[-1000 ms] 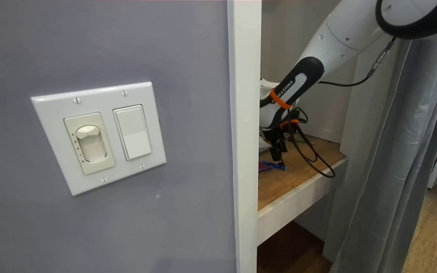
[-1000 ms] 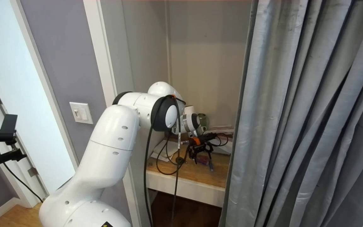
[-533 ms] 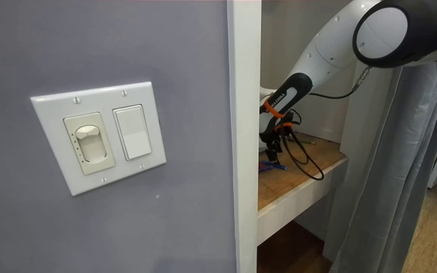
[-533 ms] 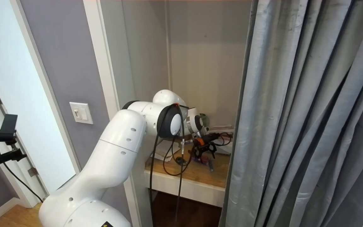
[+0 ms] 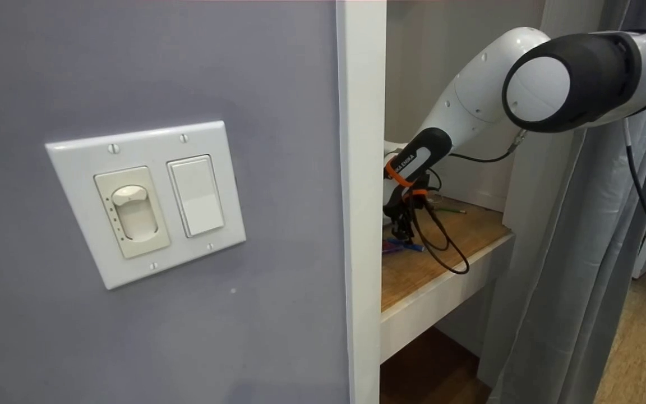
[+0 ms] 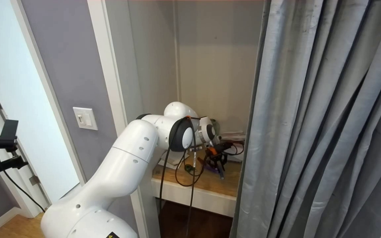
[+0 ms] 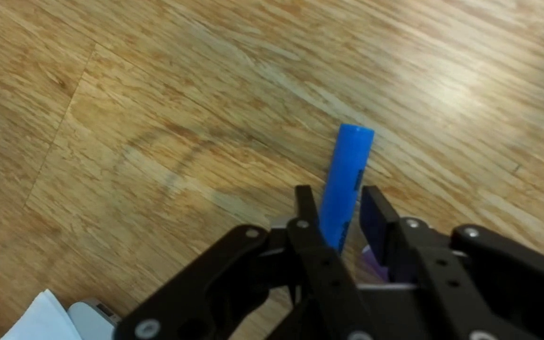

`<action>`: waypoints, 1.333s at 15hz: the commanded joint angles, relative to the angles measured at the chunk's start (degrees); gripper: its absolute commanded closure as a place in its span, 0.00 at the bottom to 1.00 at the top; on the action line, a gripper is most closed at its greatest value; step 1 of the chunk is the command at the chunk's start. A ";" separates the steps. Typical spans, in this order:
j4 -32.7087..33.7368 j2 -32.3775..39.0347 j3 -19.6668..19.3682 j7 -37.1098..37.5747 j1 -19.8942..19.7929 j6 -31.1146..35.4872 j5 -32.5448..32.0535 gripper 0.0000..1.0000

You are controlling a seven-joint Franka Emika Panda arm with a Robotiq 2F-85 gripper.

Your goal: Set the blue marker upright on the shelf

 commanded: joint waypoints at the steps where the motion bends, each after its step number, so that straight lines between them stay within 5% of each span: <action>1: 5.14 3.39 -0.55 -0.51 0.49 -2.32 0.25 0.66; 8: 8.32 6.04 -0.11 -1.58 0.03 -3.01 0.87 0.53; 11: 9.23 6.74 -0.04 -2.07 -0.02 -2.23 0.82 0.63; 13: 9.32 6.87 0.47 -3.46 -0.42 -1.42 1.03 0.82; 16: 9.76 7.33 1.13 -7.74 -1.38 -2.08 1.50 0.96; 20: 7.30 4.36 0.66 -8.21 -3.38 -0.85 2.16 0.95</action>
